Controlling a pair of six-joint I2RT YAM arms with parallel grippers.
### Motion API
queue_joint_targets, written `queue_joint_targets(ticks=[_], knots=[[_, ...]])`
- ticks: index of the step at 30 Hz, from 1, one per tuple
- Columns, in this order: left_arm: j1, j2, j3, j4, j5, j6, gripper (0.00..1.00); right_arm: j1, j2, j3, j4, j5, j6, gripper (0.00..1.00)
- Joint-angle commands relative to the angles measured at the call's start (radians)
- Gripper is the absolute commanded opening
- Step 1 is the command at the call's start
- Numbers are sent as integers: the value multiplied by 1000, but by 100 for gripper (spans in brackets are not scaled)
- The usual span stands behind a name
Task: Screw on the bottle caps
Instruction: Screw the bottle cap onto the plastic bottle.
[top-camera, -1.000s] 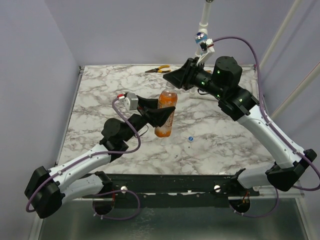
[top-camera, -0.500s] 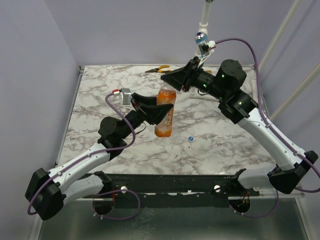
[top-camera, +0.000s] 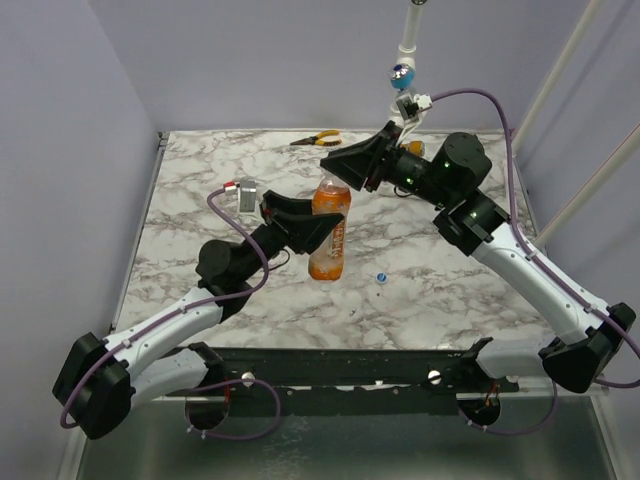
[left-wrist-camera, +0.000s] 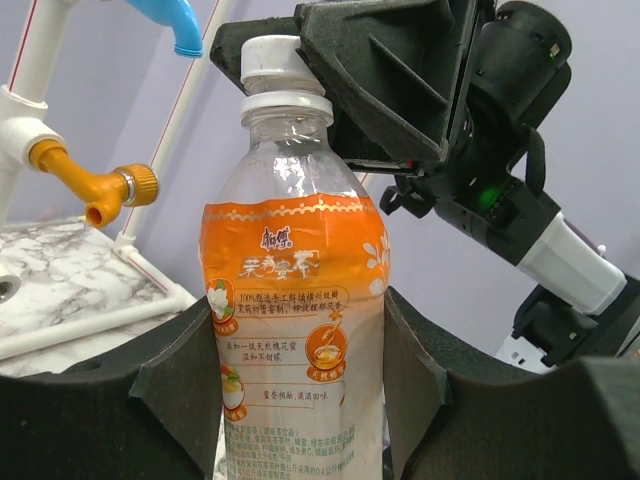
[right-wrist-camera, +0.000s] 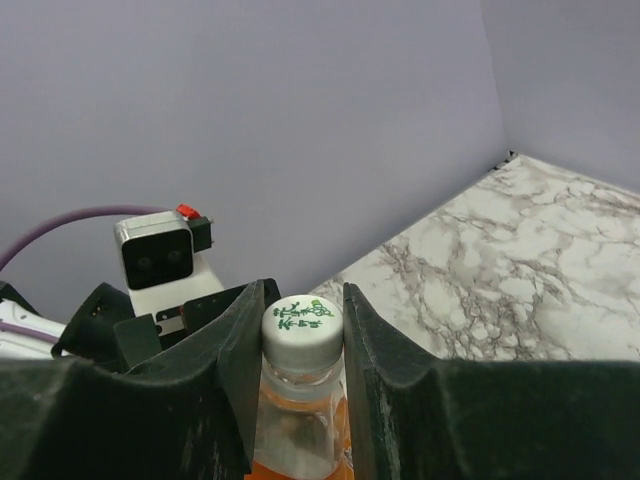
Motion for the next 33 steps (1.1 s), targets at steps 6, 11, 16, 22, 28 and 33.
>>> queue_joint_targets(ticks=[6, 11, 16, 22, 28, 33], knots=[[33, 22, -45, 239, -100, -20, 21, 5, 0, -78, 116, -140, 66, 31], [33, 27, -44, 231, -143, 58, 20, 8, 8, -90, 102, -88, 71, 30], [33, 44, -28, 190, -188, 131, 20, 31, 22, -74, 22, 38, 27, 28], [33, 81, -22, 201, -235, 156, 20, 75, 30, -80, 2, 185, -20, 27], [31, 108, 1, 213, -244, 192, 20, 123, 60, -61, -26, 301, -79, 27], [32, 123, 25, 198, -247, 226, 20, 157, 76, -61, -27, 382, -126, 27]])
